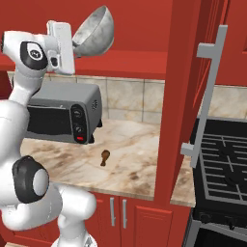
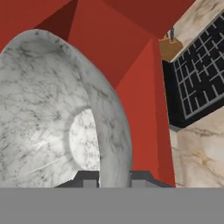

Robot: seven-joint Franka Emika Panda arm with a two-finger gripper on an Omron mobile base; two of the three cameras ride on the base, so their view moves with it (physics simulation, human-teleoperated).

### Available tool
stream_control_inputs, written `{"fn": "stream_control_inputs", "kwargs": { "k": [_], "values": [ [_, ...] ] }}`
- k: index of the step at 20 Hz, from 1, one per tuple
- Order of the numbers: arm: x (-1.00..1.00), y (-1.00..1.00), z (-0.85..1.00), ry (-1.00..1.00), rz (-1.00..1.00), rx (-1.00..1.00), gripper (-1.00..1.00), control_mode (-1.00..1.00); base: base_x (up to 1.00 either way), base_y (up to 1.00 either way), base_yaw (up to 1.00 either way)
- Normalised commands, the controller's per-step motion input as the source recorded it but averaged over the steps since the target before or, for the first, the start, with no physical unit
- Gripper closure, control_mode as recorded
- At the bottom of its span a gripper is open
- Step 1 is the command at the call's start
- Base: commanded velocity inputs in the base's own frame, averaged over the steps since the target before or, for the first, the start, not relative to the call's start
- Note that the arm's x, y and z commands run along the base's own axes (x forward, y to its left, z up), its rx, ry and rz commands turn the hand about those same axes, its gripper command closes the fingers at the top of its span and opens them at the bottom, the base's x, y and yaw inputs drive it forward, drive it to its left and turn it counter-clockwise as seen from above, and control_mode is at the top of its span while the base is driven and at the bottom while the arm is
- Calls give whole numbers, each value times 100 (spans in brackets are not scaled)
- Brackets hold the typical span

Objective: Retrieve the bowl from the cabinet, then place the raw meat into the bowl to avoid contamination.

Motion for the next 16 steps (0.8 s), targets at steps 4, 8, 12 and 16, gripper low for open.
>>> {"fn": "stream_control_inputs", "kwargs": {
  "k": [4, 8, 12, 16],
  "values": [
    [-86, 9, 0, 0, -1, 0, 100, -100, 0, 0, 0],
    [-91, 10, 3, 0, 0, 1, 100, -100, 0, 0, 0],
    [-97, 7, 1, 1, -1, 3, 100, -100, 0, 0, 0],
    [-100, 7, 0, 1, 0, 4, 100, -100, 0, 0, 0]
  ]
}}
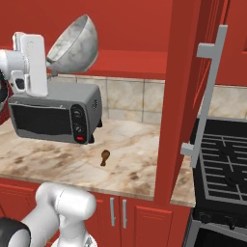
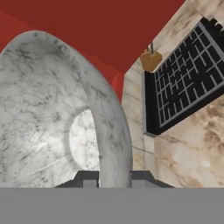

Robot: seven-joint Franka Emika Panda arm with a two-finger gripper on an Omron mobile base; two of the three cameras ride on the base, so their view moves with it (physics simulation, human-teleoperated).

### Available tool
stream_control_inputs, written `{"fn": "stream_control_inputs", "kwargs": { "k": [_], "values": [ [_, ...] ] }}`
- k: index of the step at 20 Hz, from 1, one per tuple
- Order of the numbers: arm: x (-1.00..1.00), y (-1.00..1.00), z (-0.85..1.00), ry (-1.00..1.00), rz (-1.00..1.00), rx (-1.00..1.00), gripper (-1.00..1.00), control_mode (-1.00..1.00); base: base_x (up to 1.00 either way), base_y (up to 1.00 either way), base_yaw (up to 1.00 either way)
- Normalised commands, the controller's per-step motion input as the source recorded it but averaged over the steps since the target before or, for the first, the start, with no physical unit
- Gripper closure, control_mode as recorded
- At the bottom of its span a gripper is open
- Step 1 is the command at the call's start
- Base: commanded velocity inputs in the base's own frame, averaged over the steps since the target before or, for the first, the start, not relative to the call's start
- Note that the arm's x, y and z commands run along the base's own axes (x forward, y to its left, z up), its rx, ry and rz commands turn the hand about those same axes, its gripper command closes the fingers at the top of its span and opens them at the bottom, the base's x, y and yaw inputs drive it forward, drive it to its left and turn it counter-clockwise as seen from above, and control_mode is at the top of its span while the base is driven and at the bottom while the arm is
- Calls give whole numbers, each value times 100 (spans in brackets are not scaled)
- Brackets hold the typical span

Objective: Retrieve the bowl from the cabinet, then place the raw meat into the bowl to avoid contamination.

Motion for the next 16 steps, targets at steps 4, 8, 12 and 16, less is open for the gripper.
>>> {"fn": "stream_control_inputs", "kwargs": {
  "k": [4, 8, 12, 16],
  "values": [
    [-100, 8, 0, 0, 0, 3, 100, -100, 0, 0, 0],
    [-100, 4, -1, 0, 0, 5, 100, -100, 0, 0, 0],
    [-100, 3, 0, 0, 0, 6, 100, -100, 0, 0, 0],
    [-100, 3, -3, 1, -1, 6, 100, -100, 0, 0, 0]
  ]
}}
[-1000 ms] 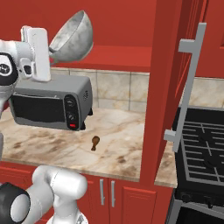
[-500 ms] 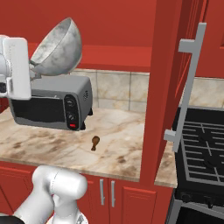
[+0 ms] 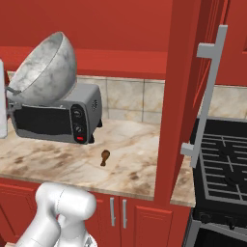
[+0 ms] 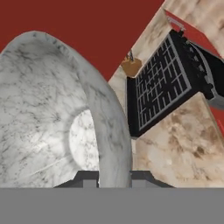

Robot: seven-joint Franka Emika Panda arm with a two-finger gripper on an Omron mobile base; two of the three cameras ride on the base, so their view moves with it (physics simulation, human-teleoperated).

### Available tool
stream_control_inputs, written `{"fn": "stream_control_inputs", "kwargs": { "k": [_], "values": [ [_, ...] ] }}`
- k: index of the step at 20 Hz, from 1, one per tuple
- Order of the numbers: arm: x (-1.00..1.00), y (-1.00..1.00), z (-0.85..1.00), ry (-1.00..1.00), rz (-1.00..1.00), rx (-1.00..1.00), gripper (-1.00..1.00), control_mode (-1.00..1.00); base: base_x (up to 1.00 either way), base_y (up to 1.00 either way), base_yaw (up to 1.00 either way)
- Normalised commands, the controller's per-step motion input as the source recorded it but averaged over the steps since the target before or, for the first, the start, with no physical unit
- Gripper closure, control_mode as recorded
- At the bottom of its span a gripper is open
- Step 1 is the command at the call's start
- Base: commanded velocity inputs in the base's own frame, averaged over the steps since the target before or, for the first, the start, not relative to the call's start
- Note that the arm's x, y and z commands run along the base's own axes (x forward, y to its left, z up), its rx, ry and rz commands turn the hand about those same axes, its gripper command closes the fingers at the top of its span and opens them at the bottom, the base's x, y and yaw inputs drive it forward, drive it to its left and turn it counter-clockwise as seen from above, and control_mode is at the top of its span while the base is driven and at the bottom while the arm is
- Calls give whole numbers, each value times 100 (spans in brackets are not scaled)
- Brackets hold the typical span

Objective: Retrieve the bowl from the cabinet, then place the raw meat into the bowl to avoid contamination.

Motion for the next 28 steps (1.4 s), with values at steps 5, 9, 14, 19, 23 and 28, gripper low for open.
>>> {"fn": "stream_control_inputs", "kwargs": {
  "k": [5, 9, 14, 19, 23, 28],
  "values": [
    [-100, 0, -15, 0, -4, 9, 100, -100, 0, 0, 0],
    [-92, 0, -15, 3, -4, 10, 100, -100, 0, 0, 0],
    [-22, -4, -33, 16, -2, 18, 100, -100, 0, 0, 0],
    [53, -20, -44, 18, 5, 16, 100, -100, 0, 0, 0],
    [56, -35, -37, 11, 3, 12, 100, -100, 0, 0, 0],
    [46, -33, -46, 2, 2, 7, 100, -100, 0, 0, 0]
  ]
}}
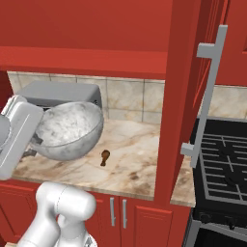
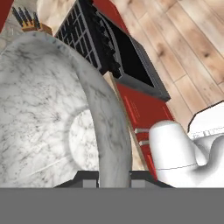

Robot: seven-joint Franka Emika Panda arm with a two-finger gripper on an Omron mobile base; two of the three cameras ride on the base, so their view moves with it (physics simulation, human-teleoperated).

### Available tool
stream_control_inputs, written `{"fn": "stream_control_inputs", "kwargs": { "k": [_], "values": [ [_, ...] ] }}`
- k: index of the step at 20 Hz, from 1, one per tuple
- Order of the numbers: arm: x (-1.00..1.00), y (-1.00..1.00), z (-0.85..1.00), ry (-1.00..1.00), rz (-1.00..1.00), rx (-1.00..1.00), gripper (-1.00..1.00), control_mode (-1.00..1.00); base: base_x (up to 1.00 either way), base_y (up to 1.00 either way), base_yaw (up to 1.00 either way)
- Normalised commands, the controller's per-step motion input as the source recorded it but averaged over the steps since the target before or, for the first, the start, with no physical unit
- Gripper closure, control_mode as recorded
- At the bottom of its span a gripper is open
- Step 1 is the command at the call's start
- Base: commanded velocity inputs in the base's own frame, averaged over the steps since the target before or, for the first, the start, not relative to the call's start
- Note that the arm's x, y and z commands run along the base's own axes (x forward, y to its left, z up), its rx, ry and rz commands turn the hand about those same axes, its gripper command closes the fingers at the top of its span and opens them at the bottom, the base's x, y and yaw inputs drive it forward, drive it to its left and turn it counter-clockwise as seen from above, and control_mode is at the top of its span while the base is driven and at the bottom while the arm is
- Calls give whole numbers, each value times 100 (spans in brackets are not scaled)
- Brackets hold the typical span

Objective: Retrieve the bowl from the cabinet, then place the raw meat into the bowl to avoid contamination.

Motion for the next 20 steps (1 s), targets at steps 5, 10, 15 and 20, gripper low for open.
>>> {"fn": "stream_control_inputs", "kwargs": {
  "k": [5, 10, 15, 20],
  "values": [
    [47, -28, -38, 0, 3, 7, 100, -100, 0, 0, 0],
    [50, -25, -31, 0, 3, 9, 100, -100, 0, 0, 0],
    [51, -27, -36, 3, 3, 5, 100, -100, 0, 0, 0],
    [58, -38, -46, 11, 3, 2, 100, -100, 0, 0, 0]
  ]
}}
